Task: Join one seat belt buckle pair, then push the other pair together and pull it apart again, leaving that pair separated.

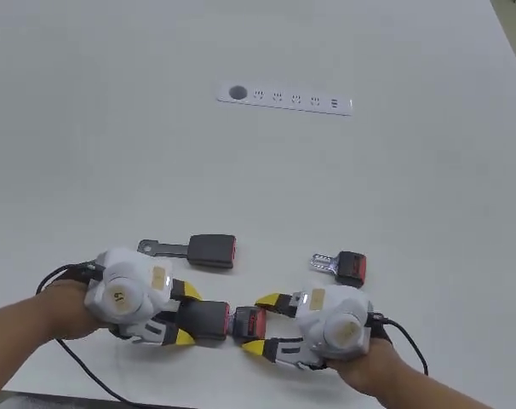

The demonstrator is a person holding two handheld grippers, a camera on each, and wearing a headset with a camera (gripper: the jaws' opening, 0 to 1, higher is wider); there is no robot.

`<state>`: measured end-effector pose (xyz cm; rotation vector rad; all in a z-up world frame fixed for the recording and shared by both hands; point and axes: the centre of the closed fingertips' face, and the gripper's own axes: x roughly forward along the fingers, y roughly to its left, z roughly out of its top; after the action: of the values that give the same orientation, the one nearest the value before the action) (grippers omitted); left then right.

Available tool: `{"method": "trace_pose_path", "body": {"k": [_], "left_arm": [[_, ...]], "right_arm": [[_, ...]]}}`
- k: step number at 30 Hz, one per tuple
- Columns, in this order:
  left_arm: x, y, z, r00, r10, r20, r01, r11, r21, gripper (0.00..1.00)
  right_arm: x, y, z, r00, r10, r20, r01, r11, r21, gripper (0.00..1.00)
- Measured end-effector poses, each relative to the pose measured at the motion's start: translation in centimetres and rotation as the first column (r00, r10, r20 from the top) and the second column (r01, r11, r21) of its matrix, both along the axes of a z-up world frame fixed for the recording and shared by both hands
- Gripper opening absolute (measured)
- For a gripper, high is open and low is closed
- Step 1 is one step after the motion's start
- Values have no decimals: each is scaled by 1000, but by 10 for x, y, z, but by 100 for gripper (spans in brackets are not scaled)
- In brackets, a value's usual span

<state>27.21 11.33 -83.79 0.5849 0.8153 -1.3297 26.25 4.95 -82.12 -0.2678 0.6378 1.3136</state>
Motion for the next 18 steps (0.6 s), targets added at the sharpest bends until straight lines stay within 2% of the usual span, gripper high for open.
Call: {"method": "trace_pose_path", "body": {"k": [1, 2, 4, 5, 6, 7, 10, 13, 15, 18], "left_arm": [[-1, 2, 1, 1000, 1, 5, -1, 1000, 5, 37], [-3, 3, 4, 1000, 1, 8, -1, 1000, -4, 39], [-5, 2, 15, 999, 33, 17, -32, 998, -50, 52], [-4, 3, 21, 998, 56, 27, -54, 996, -72, 58], [-3, 4, 24, 997, 68, 38, -65, 995, -75, 65], [0, 7, 28, 995, 82, 53, -77, 994, -81, 67], [5, 9, 39, 991, 115, 64, -107, 989, -105, 68], [18, 15, 44, 987, 121, 105, -111, 989, -97, 70], [29, 17, 47, 985, 133, 114, -121, 987, -104, 70], [46, 19, 52, 979, 145, 140, -131, 986, -107, 71]], "right_arm": [[0, -1, 4, 1000, -12, -2, 12, 1000, 13, 61], [2, -7, 5, 1000, -26, 4, 26, 1000, -3, 68], [6, -17, 6, 998, -62, 11, 62, 998, -15, 79], [8, -20, 10, 997, -70, 30, 70, 998, -3, 80], [9, -25, 15, 996, -76, 40, 76, 997, 8, 79], [9, -29, 17, 996, -81, 39, 81, 997, 6, 78], [16, -43, 23, 993, -99, 71, 100, 995, -6, 80], [28, -59, 28, 989, -120, 81, 121, 993, -14, 80], [36, -69, 31, 989, -134, 56, 135, 991, -13, 84], [48, -88, 32, 987, -134, 85, 138, 989, -48, 83]]}}
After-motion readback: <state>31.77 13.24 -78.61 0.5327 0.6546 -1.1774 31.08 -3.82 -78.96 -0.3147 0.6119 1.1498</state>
